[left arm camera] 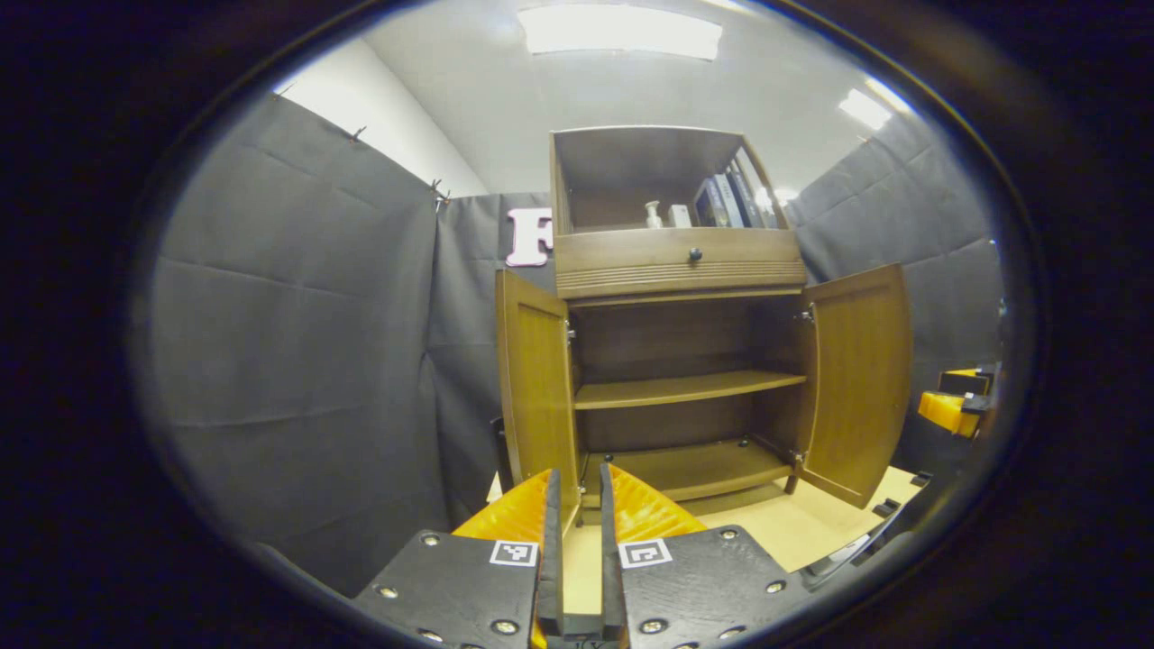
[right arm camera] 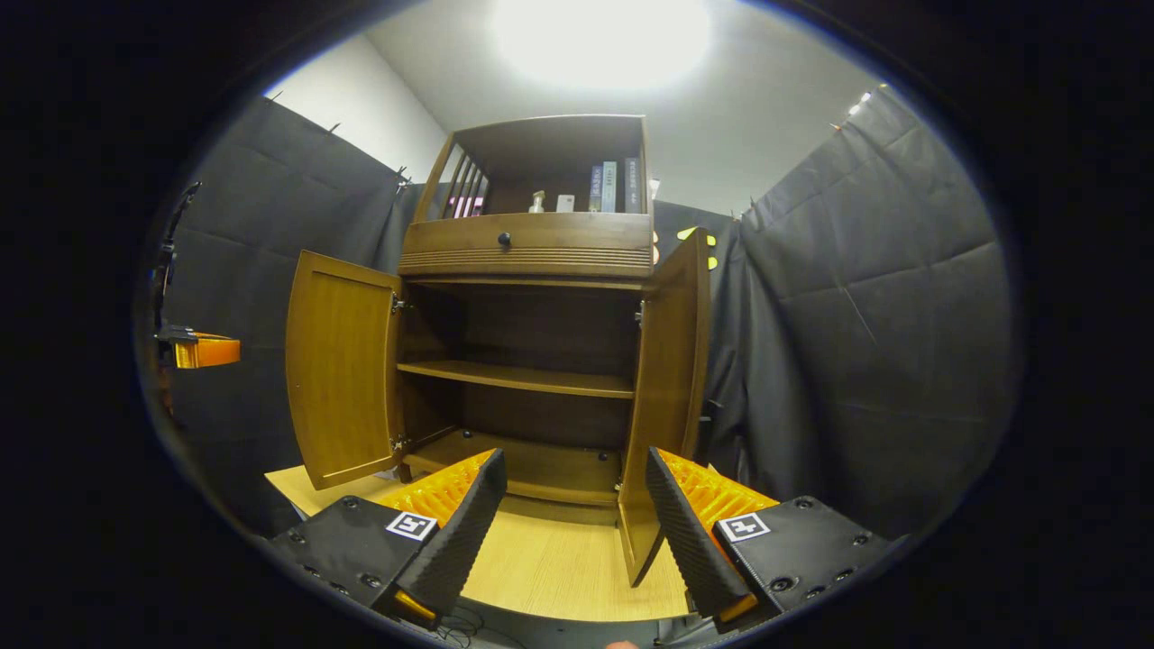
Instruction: Open the right door of the double-door shoe cabinet with the right hand, and open the left door with the left hand.
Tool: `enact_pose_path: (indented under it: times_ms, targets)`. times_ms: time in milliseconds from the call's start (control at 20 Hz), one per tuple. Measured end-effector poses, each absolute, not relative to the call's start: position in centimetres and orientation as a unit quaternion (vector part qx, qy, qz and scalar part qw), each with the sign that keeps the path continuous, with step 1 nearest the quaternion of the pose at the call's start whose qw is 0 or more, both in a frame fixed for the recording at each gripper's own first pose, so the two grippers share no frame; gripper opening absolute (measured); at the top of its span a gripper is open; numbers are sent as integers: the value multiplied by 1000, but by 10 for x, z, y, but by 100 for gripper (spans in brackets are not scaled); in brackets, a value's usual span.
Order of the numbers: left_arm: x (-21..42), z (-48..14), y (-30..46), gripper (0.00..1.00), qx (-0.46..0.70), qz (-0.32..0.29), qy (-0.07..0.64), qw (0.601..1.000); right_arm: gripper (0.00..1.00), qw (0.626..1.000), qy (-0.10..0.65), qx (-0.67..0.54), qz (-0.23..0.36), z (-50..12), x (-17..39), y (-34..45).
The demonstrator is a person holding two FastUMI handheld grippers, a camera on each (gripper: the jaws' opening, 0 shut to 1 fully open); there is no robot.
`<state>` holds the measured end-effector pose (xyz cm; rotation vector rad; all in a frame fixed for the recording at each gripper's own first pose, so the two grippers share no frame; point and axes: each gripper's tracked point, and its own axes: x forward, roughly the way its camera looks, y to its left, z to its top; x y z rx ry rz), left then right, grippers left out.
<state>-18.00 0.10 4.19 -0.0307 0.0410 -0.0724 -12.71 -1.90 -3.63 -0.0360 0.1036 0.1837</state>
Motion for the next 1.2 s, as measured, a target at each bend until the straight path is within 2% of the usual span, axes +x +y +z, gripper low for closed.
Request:
enact_pose_path:
  times_ms: [300, 700, 800, 1200]
  targets:
    - [-186, 48, -2, 19, 4, -35, 11, 999, 98, 997, 52, 9, 59, -30, -128, -41]
    - [-177, 34, 9, 51, -22, -2, 26, 999, 98, 998, 47, 3, 37, -22, -124, -56]
    - [-176, 35, 12, 51, -13, 7, 21, 1000, 97, 998, 48, 3, 35, -20, -122, -59]
    - [-179, 52, 16, 95, 26, 17, -8, 999, 96, 998, 46, 9, 32, -17, -120, -64]
